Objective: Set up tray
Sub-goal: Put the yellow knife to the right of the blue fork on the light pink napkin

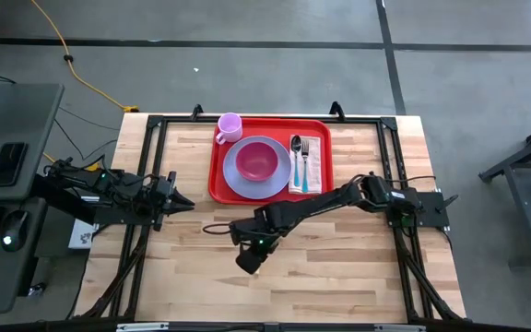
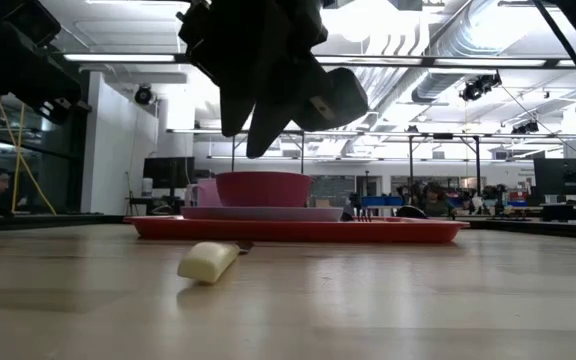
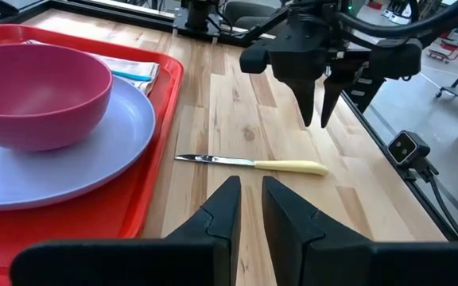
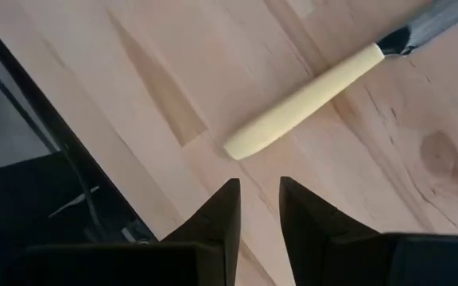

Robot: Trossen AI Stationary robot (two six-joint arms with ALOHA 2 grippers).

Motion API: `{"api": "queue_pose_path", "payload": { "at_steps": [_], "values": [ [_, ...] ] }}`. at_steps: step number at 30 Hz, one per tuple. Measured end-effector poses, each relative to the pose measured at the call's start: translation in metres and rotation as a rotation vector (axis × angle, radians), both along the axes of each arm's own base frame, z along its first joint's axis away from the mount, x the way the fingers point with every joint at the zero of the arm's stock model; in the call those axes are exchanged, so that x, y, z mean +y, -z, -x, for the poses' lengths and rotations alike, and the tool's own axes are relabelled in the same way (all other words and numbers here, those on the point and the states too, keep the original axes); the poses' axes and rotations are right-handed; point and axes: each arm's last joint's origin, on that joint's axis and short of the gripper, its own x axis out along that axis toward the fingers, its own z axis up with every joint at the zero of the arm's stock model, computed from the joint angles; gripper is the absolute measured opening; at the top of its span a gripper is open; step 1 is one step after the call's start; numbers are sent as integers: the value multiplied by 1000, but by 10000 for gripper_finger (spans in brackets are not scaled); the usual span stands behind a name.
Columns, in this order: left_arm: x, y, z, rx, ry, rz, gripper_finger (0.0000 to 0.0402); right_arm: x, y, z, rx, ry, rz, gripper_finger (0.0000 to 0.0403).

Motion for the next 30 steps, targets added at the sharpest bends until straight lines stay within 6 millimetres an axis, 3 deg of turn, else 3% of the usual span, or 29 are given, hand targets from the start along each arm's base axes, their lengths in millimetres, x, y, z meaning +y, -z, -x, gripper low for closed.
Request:
{"api": "queue_pose_path", "payload": {
  "at_steps": [11,21,26,30],
  "values": [
    [0,0,0,-1,0,-1,85,-2,2,3,46,29,19,75],
    [0,0,0,-2,1,-10,85,-22,1,-3,93,237,-20,144],
    [0,0,0,-3,3,-21,85,-29,0,-13,23,354,-42,171],
    [0,0,0,-4,5,-34,85,-31,12,-16,35,419,-57,180]
  ]
}}
